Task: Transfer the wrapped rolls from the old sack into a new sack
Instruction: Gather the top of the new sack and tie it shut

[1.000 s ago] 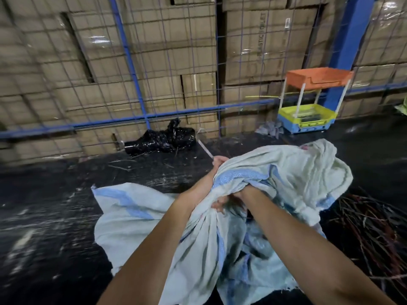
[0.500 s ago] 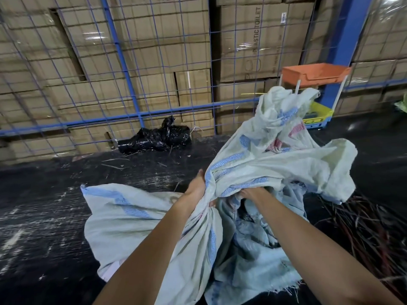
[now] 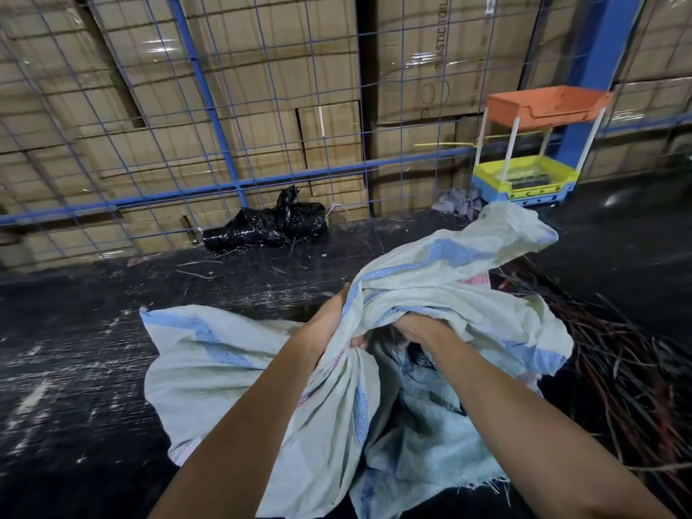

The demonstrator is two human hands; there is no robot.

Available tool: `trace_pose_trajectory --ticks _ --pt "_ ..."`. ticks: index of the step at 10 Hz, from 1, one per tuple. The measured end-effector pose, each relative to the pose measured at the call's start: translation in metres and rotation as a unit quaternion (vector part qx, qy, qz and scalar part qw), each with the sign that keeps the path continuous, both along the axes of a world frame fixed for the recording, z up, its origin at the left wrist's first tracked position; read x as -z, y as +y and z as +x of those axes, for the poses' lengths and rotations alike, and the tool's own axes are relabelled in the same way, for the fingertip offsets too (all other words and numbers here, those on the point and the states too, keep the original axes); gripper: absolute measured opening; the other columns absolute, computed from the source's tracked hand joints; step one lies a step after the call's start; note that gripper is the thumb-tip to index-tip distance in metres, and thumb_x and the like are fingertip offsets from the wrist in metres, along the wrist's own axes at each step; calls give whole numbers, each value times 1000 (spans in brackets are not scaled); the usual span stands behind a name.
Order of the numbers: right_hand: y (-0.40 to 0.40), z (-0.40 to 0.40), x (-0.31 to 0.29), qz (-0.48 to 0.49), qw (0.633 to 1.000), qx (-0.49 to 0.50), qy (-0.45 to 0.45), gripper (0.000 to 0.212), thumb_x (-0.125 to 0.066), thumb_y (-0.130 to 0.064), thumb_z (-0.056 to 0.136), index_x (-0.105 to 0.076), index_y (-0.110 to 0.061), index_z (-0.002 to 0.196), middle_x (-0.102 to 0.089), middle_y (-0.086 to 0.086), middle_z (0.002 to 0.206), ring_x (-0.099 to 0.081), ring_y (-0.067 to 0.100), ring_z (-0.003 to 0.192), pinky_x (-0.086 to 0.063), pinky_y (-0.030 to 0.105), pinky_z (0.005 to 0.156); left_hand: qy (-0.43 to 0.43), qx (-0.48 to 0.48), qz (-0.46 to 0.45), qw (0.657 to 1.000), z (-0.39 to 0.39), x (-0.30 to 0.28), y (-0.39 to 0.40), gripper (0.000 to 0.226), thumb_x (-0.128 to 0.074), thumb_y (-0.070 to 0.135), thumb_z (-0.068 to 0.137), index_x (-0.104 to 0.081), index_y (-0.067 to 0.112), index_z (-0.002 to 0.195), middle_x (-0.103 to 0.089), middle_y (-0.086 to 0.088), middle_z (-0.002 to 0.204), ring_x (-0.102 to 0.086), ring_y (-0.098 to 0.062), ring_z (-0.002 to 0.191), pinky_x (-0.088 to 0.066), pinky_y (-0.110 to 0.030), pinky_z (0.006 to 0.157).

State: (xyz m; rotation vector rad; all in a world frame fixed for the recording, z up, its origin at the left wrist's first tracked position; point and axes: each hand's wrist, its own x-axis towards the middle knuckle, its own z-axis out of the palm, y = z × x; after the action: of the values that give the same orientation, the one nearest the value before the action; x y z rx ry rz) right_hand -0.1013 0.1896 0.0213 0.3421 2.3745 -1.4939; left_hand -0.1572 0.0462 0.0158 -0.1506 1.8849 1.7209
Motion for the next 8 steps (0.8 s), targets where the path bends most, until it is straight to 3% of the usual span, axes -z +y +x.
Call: trace_pose_trajectory --ticks 1,2,3,4,5,6,7,8 --pt "-5 5 -5 -73 997 -18 3 14 -48 -13 102 -59 -20 97 -58 -6 90 -56 8 81 -52 24 79 32 -69 -85 994 -5 -9 5 62 -33 54 102 -56 6 133 -67 -19 114 -65 -41 103 -54 -46 89" --pt "-12 6 7 -58 998 12 25 21 -49 -26 103 -62 -23 86 -60 -7 84 -59 9 83 -46 18 71 93 -93 -154 979 -15 -24 6 64 -20 51 105 -39 5 144 -50 -16 142 -50 -38 128 -38 -42 109" --pt "-13 7 16 22 994 -34 98 26 -50 -35 102 -71 -20 100 -62 -8 83 -58 -2 70 -40 13 63 160 -93 -201 962 -24 -31 8 64 -18 47 107 -45 -3 136 -49 -25 141 -48 -39 128 -38 -40 104" --pt "-4 4 -11 92 981 -155 68 26 -48 -25 102 -73 -17 98 -66 -1 81 -52 -7 56 -40 9 56 229 -95 -246 937 -20 -27 14 67 -18 48 106 -56 -5 116 -57 -30 125 -55 -43 116 -43 -42 94" --pt "8 -7 -61 200 958 -179 96 22 -57 -25 89 -78 -28 85 -73 -5 92 -61 6 83 -49 26 79 284 -62 -293 911 -11 -22 24 70 -18 50 105 -61 -5 107 -61 -32 118 -57 -45 111 -45 -45 92" --pt "20 -15 -97 197 965 -138 105 17 -66 -24 82 -77 -19 70 -65 -12 63 -53 9 67 -41 31 68 344 -22 -303 889 4 -17 32 74 -19 51 105 -66 -5 97 -65 -32 108 -59 -46 106 -46 -45 86" --pt "26 -25 -111 175 972 -104 118 17 -68 -26 82 -76 -17 70 -67 -8 73 -55 15 76 -41 33 72 355 -13 -295 887 12 -11 31 73 -20 50 105 -69 -4 96 -67 -31 105 -61 -45 104 -47 -43 87" --pt "20 -36 -101 136 981 -40 130 14 -70 -23 82 -77 -21 70 -74 -5 95 -64 15 102 -48 32 90 355 -15 -233 905 16 -10 30 69 -21 44 107 -66 -3 83 -68 -27 94 -62 -38 96 -42 -36 79"
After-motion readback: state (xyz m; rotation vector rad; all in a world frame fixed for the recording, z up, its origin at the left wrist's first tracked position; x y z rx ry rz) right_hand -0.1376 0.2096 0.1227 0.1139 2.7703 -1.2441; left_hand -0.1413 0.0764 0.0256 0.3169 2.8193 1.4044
